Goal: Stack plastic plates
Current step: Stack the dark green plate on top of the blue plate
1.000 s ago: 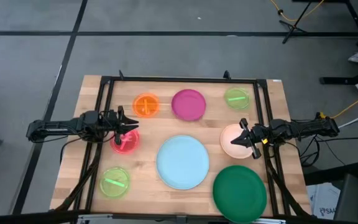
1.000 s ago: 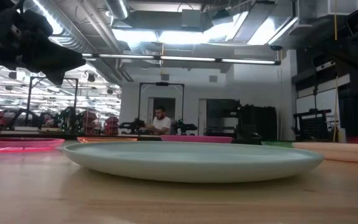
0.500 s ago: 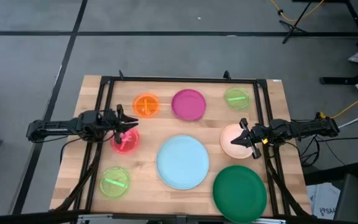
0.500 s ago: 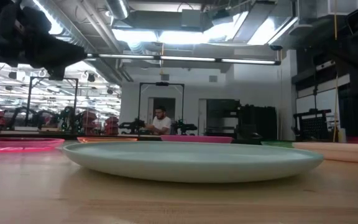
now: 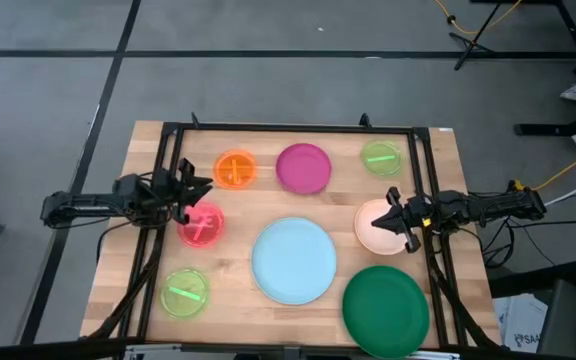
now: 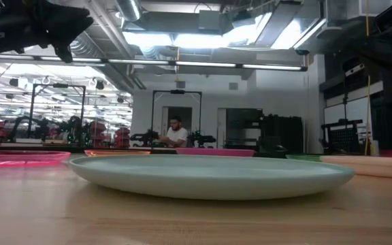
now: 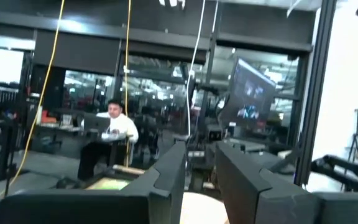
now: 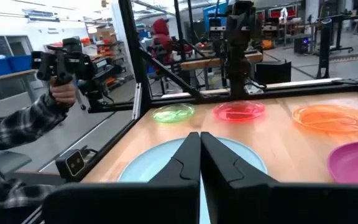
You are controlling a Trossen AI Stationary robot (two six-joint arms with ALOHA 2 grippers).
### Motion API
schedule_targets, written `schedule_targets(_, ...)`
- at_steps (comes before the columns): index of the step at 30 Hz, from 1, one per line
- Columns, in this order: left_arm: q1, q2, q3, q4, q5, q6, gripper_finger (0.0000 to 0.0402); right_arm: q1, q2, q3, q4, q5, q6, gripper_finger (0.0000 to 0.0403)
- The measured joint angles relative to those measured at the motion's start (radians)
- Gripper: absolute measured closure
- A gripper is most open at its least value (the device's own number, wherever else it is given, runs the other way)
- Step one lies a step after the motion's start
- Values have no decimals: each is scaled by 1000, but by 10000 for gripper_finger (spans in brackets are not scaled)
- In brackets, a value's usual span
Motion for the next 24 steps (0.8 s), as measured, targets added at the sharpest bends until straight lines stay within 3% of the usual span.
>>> schedule_targets(10,0,265,0,273,-26,38,319,0,62,39,-4,34,-32,402)
schedule_targets(15,0,438,0,513,13,46,319,1,199,107,-9,33,-33,402)
schedule_targets(24,-82,600,47,578,51,53,319,1,479,240,-56,-26,-31,402)
